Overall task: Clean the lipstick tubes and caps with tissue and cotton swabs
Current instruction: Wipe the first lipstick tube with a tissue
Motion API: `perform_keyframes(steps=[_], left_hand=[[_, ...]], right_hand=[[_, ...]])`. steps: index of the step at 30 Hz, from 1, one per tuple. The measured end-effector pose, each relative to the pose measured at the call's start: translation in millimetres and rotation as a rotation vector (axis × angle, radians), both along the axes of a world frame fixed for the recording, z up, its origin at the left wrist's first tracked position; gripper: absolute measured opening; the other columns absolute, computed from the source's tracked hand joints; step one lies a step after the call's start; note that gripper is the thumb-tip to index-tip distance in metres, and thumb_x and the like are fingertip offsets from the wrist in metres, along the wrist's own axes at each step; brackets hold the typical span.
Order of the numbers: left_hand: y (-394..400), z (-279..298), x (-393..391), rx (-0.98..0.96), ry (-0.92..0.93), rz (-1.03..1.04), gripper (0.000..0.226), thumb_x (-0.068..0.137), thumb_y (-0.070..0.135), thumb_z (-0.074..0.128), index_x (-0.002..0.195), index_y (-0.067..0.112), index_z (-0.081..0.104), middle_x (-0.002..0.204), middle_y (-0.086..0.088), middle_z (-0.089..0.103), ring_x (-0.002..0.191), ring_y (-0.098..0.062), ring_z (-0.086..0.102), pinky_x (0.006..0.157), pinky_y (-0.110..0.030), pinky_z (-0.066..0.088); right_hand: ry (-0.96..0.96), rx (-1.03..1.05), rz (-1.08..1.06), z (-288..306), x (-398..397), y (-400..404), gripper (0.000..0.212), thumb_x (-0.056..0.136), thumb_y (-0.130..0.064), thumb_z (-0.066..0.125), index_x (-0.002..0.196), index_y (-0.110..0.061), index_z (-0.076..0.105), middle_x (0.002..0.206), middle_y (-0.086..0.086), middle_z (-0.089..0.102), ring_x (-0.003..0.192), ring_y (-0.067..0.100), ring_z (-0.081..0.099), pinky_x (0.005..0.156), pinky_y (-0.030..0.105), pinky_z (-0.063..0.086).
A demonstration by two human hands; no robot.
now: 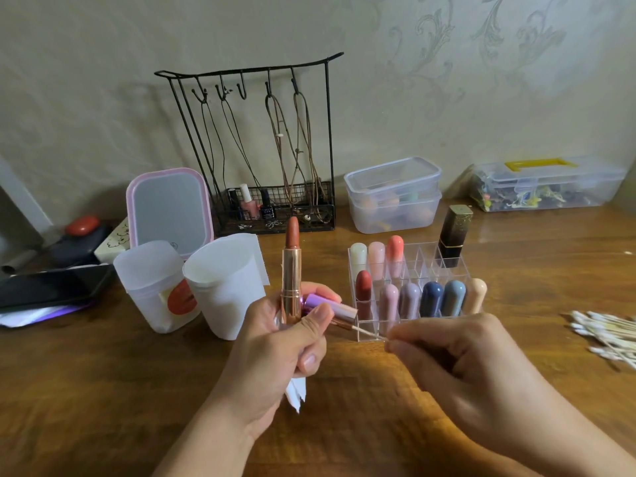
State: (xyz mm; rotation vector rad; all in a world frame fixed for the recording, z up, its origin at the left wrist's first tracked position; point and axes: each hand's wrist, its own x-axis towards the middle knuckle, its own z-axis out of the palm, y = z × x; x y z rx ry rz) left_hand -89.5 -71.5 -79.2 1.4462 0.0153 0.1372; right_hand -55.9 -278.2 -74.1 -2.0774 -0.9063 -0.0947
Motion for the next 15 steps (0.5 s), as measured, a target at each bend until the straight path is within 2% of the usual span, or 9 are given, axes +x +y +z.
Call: perform_keyframes(steps=[1, 5, 8, 13, 15], left_hand=[[0.7, -0.4, 0.4, -0.003, 0.005, 0.004, 0.025, 0.075, 0.029, 0.064, 0.091, 0.011, 0.07, 0.05, -0.005, 0.044, 0.043, -0.013, 0.038, 0.042, -0.022, 0.032], [2.8, -1.6, 1.3, -0.021, 0.009, 0.011, 0.024, 0.078, 0.028, 0.063, 0.092, 0.01, 0.07, 0.052, -0.008, 0.042, 0.043, -0.013, 0.038, 0.042, -0.023, 0.031], [3.5, -2.5, 2.0, -0.035, 0.012, 0.012, 0.019, 0.084, 0.029, 0.065, 0.091, 0.012, 0.07, 0.055, -0.01, 0.043, 0.043, -0.013, 0.038, 0.042, -0.023, 0.031], [2.4, -1.4, 1.9, -0.06, 0.021, 0.019, 0.02, 0.079, 0.027, 0.059, 0.088, 0.014, 0.071, 0.058, -0.01, 0.043, 0.043, -0.013, 0.039, 0.043, -0.022, 0.031], [1.4, -1.2, 1.3, -0.046, 0.018, 0.005, 0.02, 0.08, 0.027, 0.059, 0.088, 0.013, 0.071, 0.058, -0.01, 0.043, 0.043, -0.013, 0.038, 0.043, -0.022, 0.031]], right_hand=[[0.021, -0.008, 0.039, 1.1, 0.7, -1.6, 0.015, 0.091, -0.025, 0.063, 0.082, -0.023, 0.074, 0.061, -0.007, 0.064, 0.05, 0.01, 0.057, 0.047, 0.021, 0.045], [0.179, 0.196, 0.061, -0.4, 5.4, -8.4, 0.017, 0.089, -0.031, 0.059, 0.084, -0.023, 0.073, 0.057, 0.008, 0.059, 0.047, 0.014, 0.048, 0.046, 0.021, 0.038], [0.204, 0.207, 0.062, -0.9, 6.3, -9.3, 0.016, 0.089, -0.031, 0.059, 0.084, -0.023, 0.072, 0.057, 0.008, 0.058, 0.047, 0.014, 0.048, 0.045, 0.024, 0.038], [0.14, 0.131, 0.052, 1.4, 6.5, -9.7, 0.02, 0.087, -0.035, 0.058, 0.081, -0.024, 0.073, 0.058, 0.004, 0.062, 0.048, 0.016, 0.054, 0.051, 0.011, 0.038], [0.127, 0.099, 0.043, 2.5, 5.6, -8.7, 0.02, 0.087, -0.037, 0.058, 0.082, -0.026, 0.074, 0.058, -0.002, 0.063, 0.05, 0.015, 0.057, 0.055, 0.011, 0.039]])
